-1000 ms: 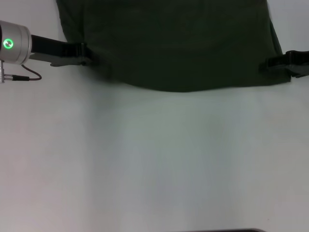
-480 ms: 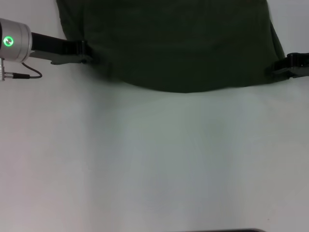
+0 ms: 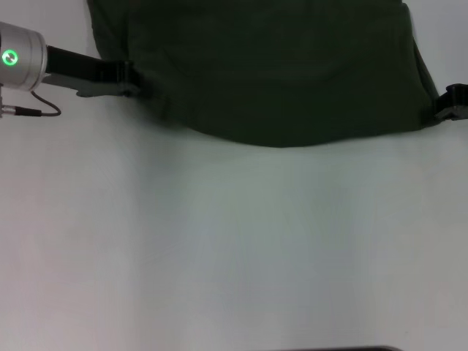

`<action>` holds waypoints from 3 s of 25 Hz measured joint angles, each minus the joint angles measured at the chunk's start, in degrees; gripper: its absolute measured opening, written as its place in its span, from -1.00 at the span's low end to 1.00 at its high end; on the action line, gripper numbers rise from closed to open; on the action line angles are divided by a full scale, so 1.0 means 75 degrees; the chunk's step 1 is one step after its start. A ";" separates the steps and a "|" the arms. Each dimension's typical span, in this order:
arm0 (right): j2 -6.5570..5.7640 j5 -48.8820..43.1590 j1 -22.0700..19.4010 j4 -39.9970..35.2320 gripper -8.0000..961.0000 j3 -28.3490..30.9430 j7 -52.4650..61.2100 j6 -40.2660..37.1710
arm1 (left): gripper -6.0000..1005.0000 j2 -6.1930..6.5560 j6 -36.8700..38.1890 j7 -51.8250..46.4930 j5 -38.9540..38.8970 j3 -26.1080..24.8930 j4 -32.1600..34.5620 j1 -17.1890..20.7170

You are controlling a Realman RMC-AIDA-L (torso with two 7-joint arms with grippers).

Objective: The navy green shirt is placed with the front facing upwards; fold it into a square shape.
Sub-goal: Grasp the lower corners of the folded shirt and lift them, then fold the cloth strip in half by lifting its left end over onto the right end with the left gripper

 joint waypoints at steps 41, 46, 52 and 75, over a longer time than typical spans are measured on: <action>0.0311 -0.1159 -0.0761 -0.1637 -0.88 -0.0201 -0.0614 -0.4615 | -0.98 -0.0063 0.5478 -0.0027 0.2280 -0.0064 -0.1818 0.0577; -0.0233 -0.0269 -0.0330 -0.1577 -0.87 0.0043 -0.0560 -0.4512 | -0.98 0.0230 0.5116 -0.0123 0.2259 -0.0490 -0.1487 -0.0047; -0.0536 -0.0105 0.0237 -0.1616 -0.87 0.0445 -0.0291 -0.3889 | -0.98 0.0459 0.3785 -0.0581 0.2313 -0.0764 -0.0880 -0.0715; -0.0510 -0.0205 0.0926 -0.1786 -0.88 0.0284 0.0240 -0.1256 | -0.97 0.0361 0.0317 -0.2165 0.3195 -0.0692 -0.0078 -0.1825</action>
